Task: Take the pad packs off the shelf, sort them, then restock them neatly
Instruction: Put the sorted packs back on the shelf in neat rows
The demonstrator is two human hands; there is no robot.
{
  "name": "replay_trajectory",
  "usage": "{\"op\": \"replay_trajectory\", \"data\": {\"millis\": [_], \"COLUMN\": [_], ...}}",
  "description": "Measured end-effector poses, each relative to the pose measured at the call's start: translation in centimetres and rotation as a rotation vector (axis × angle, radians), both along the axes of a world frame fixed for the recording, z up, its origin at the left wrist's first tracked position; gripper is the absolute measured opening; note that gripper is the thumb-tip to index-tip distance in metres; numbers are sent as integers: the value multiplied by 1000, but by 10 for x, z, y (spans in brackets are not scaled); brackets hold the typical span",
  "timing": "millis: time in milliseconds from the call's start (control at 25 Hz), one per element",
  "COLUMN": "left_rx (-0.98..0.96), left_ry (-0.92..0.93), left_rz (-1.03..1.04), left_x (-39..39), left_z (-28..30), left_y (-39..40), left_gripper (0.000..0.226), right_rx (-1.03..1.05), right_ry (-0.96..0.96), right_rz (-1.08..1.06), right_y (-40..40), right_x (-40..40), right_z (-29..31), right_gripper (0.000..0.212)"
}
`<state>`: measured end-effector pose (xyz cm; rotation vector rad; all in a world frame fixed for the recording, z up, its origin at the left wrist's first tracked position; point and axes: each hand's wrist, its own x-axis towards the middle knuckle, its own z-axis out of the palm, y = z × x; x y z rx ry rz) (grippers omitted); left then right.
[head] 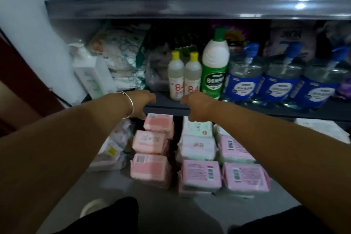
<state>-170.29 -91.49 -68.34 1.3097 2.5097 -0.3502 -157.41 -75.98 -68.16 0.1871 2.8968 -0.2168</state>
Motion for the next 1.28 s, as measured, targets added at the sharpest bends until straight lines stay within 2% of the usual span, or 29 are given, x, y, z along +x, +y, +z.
{"op": "replay_trajectory", "data": {"millis": [160,400,560,720,880,1080,1280], "left_rx": [21,35,5,-60,-100,-176,-181], "left_ry": [-50,-86,-137,-191,-260,-202,-86], "left_rz": [85,217,261,253,287,143,-27], "left_x": [-51,-116,-134,-137,-132,-125,-108], "left_z": [-20,-49,-76,-90,-92,-100,-116], "left_y": [-52,-128,-149,-168,-182,-190,-194], "left_gripper": [64,64,61,62,76,91,89], "right_rx": [-45,-120,-167,-143,-96,-55,-82], "right_ry": [-51,-68,-71,-82,-51,-46,33], "right_rz": [123,182,239,286,235,247,160], "right_y": [-61,-130,-157,-175,-188,-188,-192], "right_x": [-69,-150,-176,-188,-192,-192,-189], "right_z": [-24,-63,-93,-116,-126,-133,-139], "right_gripper": [48,56,68,67,63,60,65]}}
